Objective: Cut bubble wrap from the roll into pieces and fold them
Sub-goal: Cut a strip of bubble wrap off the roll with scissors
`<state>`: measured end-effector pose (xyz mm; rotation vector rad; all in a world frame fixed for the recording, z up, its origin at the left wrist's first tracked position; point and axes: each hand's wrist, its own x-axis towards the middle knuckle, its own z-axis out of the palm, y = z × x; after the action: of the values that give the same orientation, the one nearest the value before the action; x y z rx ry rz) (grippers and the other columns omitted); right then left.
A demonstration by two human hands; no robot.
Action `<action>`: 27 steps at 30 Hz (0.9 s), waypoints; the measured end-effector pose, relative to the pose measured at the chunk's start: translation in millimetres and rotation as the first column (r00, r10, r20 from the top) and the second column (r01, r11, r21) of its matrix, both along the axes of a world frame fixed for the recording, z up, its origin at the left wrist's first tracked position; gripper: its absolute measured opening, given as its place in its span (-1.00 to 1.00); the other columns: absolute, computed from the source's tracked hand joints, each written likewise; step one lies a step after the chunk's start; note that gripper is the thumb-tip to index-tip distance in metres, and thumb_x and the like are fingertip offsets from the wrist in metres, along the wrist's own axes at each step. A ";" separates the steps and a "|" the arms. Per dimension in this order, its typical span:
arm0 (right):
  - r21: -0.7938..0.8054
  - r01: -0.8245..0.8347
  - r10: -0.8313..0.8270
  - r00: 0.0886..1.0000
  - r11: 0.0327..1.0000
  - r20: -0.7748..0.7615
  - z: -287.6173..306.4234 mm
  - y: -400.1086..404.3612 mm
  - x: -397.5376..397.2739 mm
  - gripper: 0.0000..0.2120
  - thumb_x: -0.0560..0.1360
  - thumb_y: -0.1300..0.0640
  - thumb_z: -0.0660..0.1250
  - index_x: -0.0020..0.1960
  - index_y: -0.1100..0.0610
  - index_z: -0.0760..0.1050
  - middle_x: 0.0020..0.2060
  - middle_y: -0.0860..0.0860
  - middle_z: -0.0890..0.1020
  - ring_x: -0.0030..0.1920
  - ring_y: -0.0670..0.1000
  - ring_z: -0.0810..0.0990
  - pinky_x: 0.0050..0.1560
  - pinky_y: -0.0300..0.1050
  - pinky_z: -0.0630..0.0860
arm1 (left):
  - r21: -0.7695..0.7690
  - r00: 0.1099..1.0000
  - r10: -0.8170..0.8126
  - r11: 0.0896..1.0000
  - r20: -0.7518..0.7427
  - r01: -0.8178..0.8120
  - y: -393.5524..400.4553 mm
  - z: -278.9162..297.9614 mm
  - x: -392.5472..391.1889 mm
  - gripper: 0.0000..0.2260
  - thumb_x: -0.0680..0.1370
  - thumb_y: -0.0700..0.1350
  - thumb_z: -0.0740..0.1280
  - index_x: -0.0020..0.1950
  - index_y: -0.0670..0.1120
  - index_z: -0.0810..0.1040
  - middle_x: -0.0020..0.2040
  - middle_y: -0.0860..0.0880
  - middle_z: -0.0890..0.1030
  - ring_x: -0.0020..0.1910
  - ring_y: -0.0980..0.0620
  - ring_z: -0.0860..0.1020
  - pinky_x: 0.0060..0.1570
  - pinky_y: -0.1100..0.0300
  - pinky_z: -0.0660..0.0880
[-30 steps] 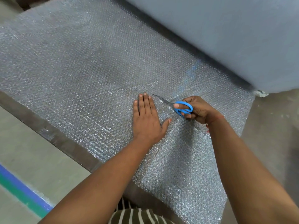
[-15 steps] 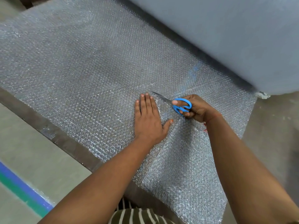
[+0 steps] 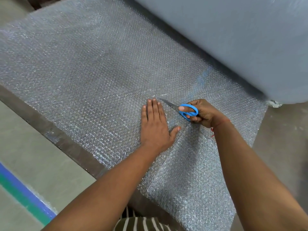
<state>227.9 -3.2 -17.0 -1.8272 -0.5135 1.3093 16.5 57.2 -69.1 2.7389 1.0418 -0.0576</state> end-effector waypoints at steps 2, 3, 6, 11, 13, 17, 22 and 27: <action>-0.006 0.009 -0.009 1.000 1.000 -0.009 -0.4 2.3 -0.7 -0.35 0.13 -0.14 0.80 -0.11 0.33 0.67 -0.35 0.17 0.51 -0.56 -0.02 0.35 -0.53 -0.28 0.16 | -0.001 1.000 -0.002 1.000 -0.014 0.002 0.4 0.5 -0.1 0.00 0.61 0.50 -0.27 0.66 -0.33 -0.36 0.67 -0.39 -0.35 0.66 -0.35 -0.39 0.65 -0.31 -0.23; -0.011 0.015 -0.015 1.000 1.000 -0.014 -0.7 3.7 -1.6 -0.45 0.18 -0.13 0.78 -0.16 0.29 0.68 -0.34 0.18 0.50 -0.56 -0.02 0.35 -0.53 -0.28 0.14 | -0.003 1.000 -0.003 1.000 -0.020 0.003 0.3 0.8 -0.2 0.00 0.61 0.50 -0.28 0.66 -0.33 -0.37 0.66 -0.39 -0.36 0.66 -0.36 -0.40 0.64 -0.31 -0.24; -0.011 0.025 -0.025 0.999 1.000 -0.025 0.1 8.6 -4.4 -0.63 0.27 -0.07 0.73 -0.21 0.20 0.72 -0.32 0.19 0.49 -0.54 -0.01 0.35 -0.53 -0.26 0.12 | -0.003 1.000 -0.006 1.000 -0.025 0.006 -0.2 1.5 -0.8 0.00 0.62 0.49 -0.27 0.65 -0.33 -0.37 0.66 -0.40 -0.37 0.66 -0.36 -0.40 0.64 -0.31 -0.24; 0.005 0.007 -0.007 1.000 1.000 -0.030 0.0 14.9 -5.3 -0.45 0.18 -0.12 0.78 -0.09 0.26 0.73 -0.33 0.20 0.51 -0.53 0.00 0.37 -0.53 -0.27 0.15 | 0.008 1.000 -0.008 1.000 -0.026 0.008 -0.2 1.5 -0.5 -0.01 0.62 0.49 -0.27 0.66 -0.34 -0.35 0.66 -0.40 -0.35 0.66 -0.37 -0.39 0.64 -0.31 -0.24; 0.004 0.000 0.000 1.000 1.000 -0.020 1.2 18.0 -6.2 -0.44 0.18 -0.12 0.78 -0.06 0.27 0.73 -0.35 0.19 0.52 -0.53 0.00 0.37 -0.52 -0.27 0.15 | 0.007 1.000 -0.009 1.000 -0.025 0.009 -0.2 1.9 -0.5 -0.01 0.62 0.48 -0.27 0.66 -0.34 -0.35 0.66 -0.41 -0.34 0.66 -0.37 -0.39 0.64 -0.31 -0.25; 0.003 -0.002 0.002 1.000 1.000 -0.007 1.9 22.3 -6.5 -0.39 0.20 -0.11 0.76 -0.05 0.35 0.67 -0.40 0.19 0.54 -0.55 -0.01 0.37 -0.52 -0.27 0.17 | 0.008 0.999 -0.011 1.000 -0.031 0.011 -0.3 1.8 -0.2 -0.01 0.62 0.48 -0.29 0.66 -0.34 -0.36 0.66 -0.41 -0.36 0.66 -0.37 -0.39 0.64 -0.31 -0.23; 0.012 -0.011 0.011 1.000 1.000 0.014 -3.9 22.9 -6.1 -0.10 0.16 -0.16 0.80 0.09 0.54 0.57 -0.32 0.23 0.55 -0.52 0.01 0.36 -0.51 -0.26 0.17 | 0.003 0.999 -0.012 1.000 -0.030 0.012 -0.6 1.7 -0.1 -0.01 0.62 0.48 -0.28 0.65 -0.34 -0.37 0.66 -0.39 -0.36 0.66 -0.37 -0.40 0.64 -0.31 -0.22; 0.028 0.007 -0.007 1.000 1.000 -0.012 -1.2 23.6 -7.0 -0.24 0.24 -0.01 0.73 0.11 0.56 0.56 -0.35 0.20 0.57 -0.57 -0.05 0.39 -0.55 -0.30 0.19 | -0.006 1.000 -0.017 1.000 -0.024 0.017 -0.1 1.4 0.1 -0.01 0.62 0.48 -0.25 0.65 -0.34 -0.39 0.66 -0.39 -0.37 0.66 -0.37 -0.39 0.64 -0.32 -0.20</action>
<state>220.9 20.4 -18.3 -1.7955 -0.5158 1.3017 16.5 57.1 -67.8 2.7484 1.0227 -0.0961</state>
